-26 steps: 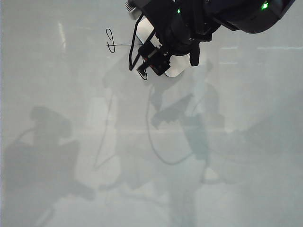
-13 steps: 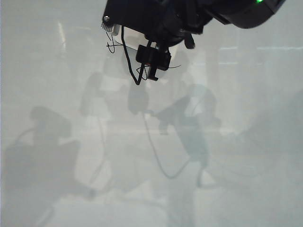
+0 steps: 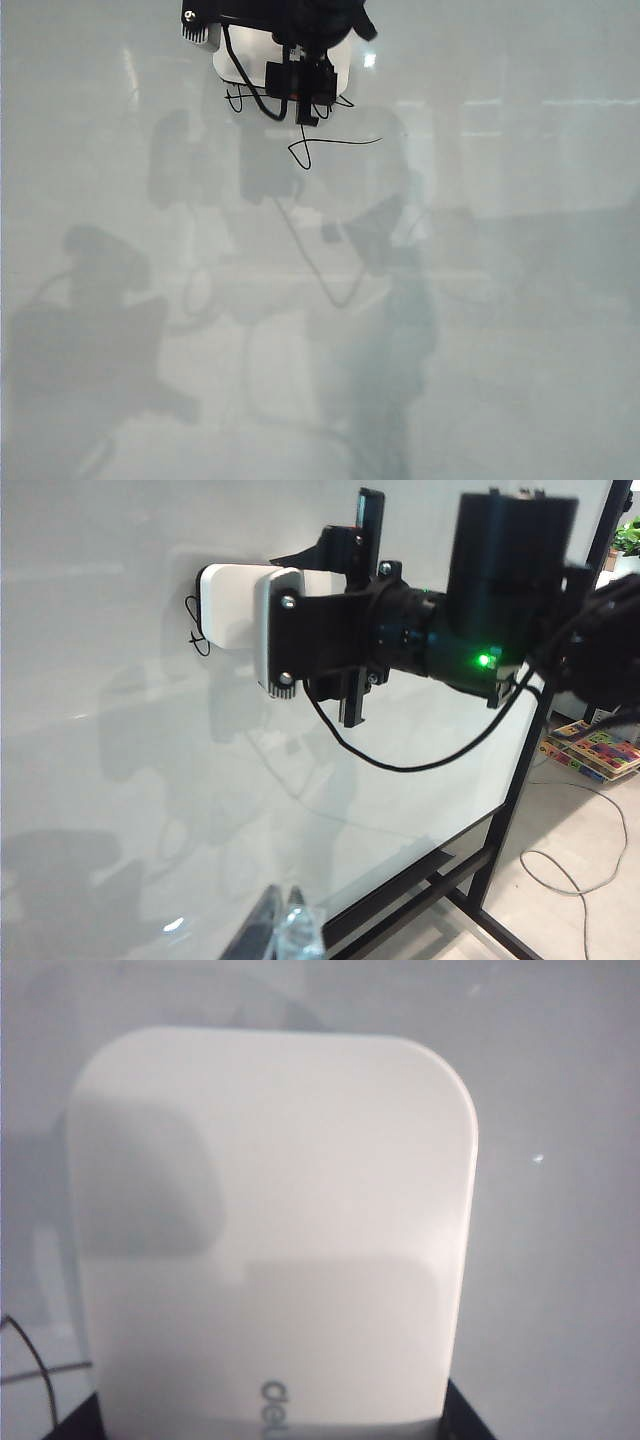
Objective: Grab the whiteboard eraser that is attached to the surface of the whiteboard and use it to clean the writing on the whiteboard.
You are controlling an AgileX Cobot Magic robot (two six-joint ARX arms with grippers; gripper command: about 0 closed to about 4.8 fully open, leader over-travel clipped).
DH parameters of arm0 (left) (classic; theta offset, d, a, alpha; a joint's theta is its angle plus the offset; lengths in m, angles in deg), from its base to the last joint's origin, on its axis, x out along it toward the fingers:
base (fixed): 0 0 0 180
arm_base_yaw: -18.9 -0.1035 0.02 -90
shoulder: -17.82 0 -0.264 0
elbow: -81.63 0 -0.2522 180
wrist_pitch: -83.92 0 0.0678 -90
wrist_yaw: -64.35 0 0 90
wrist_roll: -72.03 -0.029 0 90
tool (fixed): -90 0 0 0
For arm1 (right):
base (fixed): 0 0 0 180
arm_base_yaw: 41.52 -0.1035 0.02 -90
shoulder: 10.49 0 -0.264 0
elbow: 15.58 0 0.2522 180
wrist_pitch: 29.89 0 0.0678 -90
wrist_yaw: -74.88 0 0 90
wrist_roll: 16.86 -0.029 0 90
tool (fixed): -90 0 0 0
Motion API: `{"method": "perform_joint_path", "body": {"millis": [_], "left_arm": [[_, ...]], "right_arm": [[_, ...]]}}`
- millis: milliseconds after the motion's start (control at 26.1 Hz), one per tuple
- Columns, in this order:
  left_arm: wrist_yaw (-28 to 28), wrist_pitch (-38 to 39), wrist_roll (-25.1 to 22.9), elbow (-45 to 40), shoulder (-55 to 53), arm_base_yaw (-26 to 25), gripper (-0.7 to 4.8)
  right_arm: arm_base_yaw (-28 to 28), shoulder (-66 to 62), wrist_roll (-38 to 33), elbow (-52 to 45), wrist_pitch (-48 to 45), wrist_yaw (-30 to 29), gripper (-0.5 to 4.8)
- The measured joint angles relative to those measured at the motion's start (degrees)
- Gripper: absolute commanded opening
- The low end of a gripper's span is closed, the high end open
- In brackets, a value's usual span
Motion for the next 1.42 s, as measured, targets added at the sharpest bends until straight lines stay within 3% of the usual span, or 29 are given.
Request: {"method": "perform_joint_path", "body": {"millis": [153, 345, 766, 1187, 1417], "left_arm": [[0.02, 0.02, 0.00, 0.00, 0.00, 0.02, -0.05], [0.00, 0.00, 0.00, 0.00, 0.00, 0.02, -0.05], [0.00, 0.00, 0.00, 0.00, 0.00, 0.02, -0.05], [0.00, 0.00, 0.00, 0.00, 0.00, 0.00, -0.05], [0.00, 0.02, 0.00, 0.00, 0.00, 0.02, -0.05]], "right_arm": [[-2.99, 0.07, 2.54, 3.67, 4.79, 6.62, 2.56], [-7.50, -0.50, 3.15, 3.91, 7.28, 6.58, 2.55], [-4.68, -6.69, 3.37, 4.00, 2.29, 8.15, 2.52], [-2.80, -6.84, 3.78, 10.51, 4.52, 7.67, 2.51], [-2.80, -10.43, 4.28, 11.19, -0.28, 9.18, 2.51]]}}
